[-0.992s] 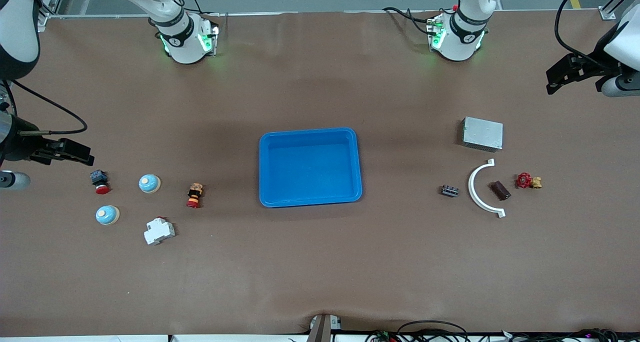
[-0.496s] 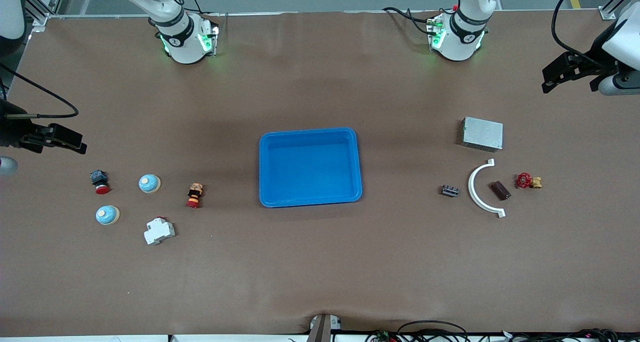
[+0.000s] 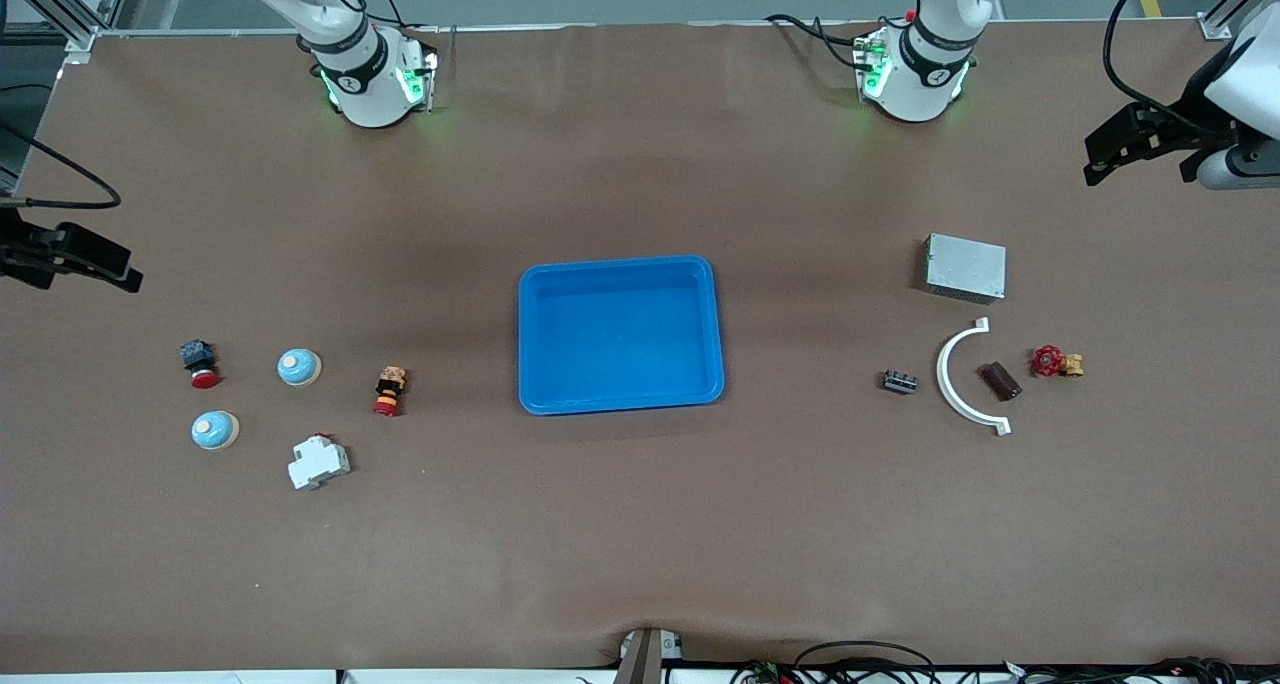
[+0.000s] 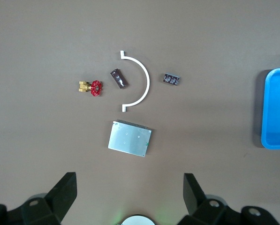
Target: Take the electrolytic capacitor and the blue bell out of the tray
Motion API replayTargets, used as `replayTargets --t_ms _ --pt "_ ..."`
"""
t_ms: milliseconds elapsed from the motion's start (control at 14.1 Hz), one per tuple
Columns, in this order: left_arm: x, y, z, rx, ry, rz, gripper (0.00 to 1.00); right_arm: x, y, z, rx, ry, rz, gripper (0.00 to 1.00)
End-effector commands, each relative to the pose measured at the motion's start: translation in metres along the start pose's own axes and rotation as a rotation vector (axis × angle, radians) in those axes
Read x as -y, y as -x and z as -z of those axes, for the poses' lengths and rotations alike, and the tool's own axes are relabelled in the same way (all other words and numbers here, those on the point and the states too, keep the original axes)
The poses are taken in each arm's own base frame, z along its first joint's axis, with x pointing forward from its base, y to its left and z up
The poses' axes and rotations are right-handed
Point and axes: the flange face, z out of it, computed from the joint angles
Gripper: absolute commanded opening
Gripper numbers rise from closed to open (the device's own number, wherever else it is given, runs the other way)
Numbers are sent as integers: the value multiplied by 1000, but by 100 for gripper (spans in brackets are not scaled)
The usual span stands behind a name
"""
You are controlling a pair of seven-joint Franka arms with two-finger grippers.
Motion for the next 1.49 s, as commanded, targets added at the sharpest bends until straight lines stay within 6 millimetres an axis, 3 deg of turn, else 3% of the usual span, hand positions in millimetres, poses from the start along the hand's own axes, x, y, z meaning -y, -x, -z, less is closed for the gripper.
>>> replayTargets --t_ms 0,637,1416 --pt "-3 9 5 -2 15 -8 100 -4 13 3 0 -4 -9 100" --pt "2 3 13 -21 19 -14 100 -3 33 0 3 0 -10 100" --pt "1 0 15 -25 13 -13 100 10 39 -2 9 -1 13 100"
